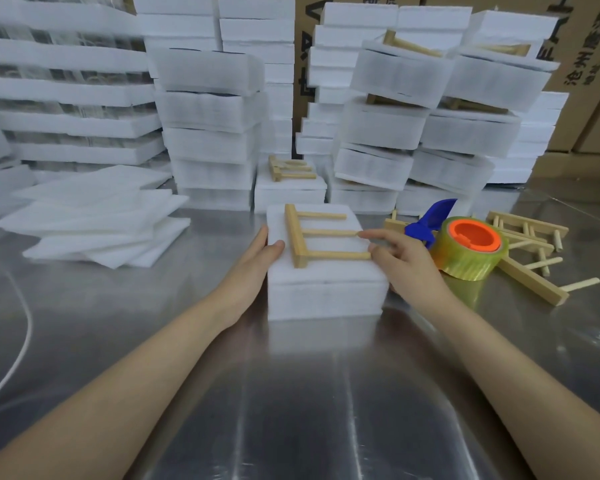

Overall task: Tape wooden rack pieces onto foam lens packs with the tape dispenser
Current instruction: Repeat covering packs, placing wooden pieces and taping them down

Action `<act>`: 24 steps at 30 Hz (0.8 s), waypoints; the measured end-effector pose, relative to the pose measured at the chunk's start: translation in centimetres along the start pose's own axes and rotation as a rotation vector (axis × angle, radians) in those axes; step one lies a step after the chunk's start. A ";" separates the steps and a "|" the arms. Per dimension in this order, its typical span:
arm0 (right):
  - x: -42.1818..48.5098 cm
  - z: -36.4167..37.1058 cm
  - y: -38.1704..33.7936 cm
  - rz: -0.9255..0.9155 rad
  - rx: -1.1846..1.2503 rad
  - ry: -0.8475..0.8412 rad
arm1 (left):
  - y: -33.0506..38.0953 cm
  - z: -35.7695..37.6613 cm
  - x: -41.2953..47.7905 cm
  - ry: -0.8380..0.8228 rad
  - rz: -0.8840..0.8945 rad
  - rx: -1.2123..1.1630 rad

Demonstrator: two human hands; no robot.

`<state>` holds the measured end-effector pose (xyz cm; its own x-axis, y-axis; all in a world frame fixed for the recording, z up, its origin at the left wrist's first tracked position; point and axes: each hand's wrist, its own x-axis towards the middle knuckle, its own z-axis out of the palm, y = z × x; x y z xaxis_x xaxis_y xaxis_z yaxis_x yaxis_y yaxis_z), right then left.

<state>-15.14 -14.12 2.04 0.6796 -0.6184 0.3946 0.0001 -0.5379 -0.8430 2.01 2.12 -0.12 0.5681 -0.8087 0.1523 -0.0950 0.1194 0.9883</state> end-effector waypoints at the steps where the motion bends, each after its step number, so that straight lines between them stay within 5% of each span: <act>1: 0.0 0.0 0.0 0.003 -0.004 -0.002 | 0.0 0.0 0.0 -0.003 0.000 -0.005; 17: -0.7 0.7 -0.5 0.007 -0.003 -0.091 | 0.8 -0.7 -0.3 -0.017 -0.092 -0.164; 19: -0.2 -0.2 -0.9 -0.093 -0.144 0.111 | 0.8 -0.5 -0.3 -0.003 -0.102 -0.184; 21: 0.6 -2.6 -1.0 -0.114 -0.134 0.518 | 0.8 -0.4 -0.2 0.027 -0.106 -0.199; 24: 1.4 -7.6 0.5 0.106 -0.177 0.903 | 0.8 -0.3 -0.2 0.042 -0.106 -0.189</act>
<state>-19.75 -19.55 4.94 -0.1598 -0.8413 0.5165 -0.1923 -0.4866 -0.8522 2.08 2.62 0.65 0.6006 -0.7983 0.0439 0.1196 0.1440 0.9823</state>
